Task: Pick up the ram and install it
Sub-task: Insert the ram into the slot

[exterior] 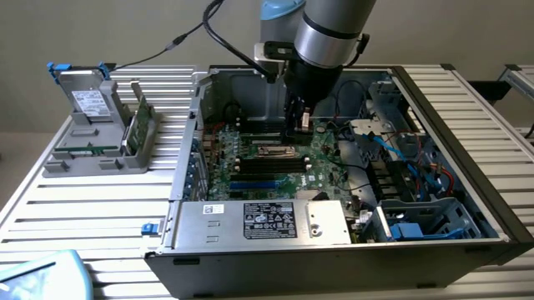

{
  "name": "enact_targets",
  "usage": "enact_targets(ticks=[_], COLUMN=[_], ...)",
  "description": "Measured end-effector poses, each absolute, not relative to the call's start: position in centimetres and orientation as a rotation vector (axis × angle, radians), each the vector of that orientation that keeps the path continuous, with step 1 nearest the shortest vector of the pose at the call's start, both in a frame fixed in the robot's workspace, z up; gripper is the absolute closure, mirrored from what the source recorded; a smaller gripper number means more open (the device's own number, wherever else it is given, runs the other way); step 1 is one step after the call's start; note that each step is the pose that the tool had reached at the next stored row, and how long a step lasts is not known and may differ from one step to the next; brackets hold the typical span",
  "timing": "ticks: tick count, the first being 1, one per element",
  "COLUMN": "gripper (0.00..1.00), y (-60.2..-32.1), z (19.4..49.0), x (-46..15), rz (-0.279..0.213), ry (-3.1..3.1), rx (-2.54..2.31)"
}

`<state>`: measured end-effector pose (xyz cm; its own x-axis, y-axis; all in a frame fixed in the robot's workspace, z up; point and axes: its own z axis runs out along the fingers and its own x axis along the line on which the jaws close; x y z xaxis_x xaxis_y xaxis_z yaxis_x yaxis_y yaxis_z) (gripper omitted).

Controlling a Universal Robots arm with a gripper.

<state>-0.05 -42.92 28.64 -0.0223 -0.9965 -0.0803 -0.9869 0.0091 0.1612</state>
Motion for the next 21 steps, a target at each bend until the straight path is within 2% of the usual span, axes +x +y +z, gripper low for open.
enact_targets(ticks=[21], gripper=[0.87], y=[-42.9], z=[24.8], x=[-0.5], rz=[-0.262], ry=[-2.194], rx=[2.157])
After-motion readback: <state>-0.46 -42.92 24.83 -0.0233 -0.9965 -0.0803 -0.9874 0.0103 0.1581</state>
